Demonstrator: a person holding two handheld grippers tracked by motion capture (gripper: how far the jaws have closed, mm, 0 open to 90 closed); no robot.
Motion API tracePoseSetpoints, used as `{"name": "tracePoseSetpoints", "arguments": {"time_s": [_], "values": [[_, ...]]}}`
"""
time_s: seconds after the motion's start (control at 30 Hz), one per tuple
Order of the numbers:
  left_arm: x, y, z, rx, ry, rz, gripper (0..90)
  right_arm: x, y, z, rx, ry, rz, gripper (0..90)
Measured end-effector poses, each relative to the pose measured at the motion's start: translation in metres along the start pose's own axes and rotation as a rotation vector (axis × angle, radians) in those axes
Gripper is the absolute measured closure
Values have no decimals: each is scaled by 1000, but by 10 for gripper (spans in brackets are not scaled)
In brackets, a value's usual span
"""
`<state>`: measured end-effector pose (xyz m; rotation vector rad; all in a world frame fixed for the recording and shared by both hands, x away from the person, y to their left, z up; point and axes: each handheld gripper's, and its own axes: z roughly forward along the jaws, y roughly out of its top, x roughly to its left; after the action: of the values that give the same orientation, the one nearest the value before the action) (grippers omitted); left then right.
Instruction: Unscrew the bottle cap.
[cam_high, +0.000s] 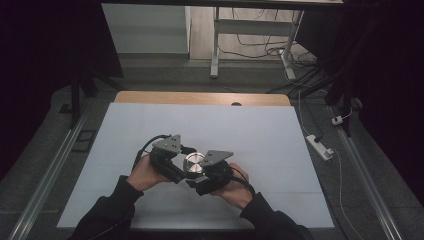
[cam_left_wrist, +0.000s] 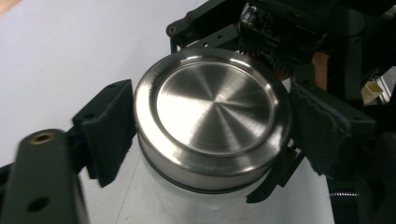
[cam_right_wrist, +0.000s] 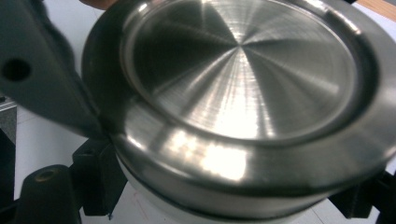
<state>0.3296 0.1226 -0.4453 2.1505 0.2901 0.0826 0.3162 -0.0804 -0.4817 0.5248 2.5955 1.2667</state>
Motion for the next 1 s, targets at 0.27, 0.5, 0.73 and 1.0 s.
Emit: {"name": "tracePoseSetpoints", "arguments": {"time_s": [0.27,0.5,0.73,1.0], "values": [[-13,4,3,8,116,-54,194,-2,0,0,-5,-22,13,152],[-30,11,11,20,261,-156,194,-4,-2,0,-12,-47,29,152],[-26,14,10,24,233,-174,98,-4,-1,-2,-27,-51,42,152],[-5,8,-12,30,15,-27,22,-3,0,-2,-23,5,28,152]]}}
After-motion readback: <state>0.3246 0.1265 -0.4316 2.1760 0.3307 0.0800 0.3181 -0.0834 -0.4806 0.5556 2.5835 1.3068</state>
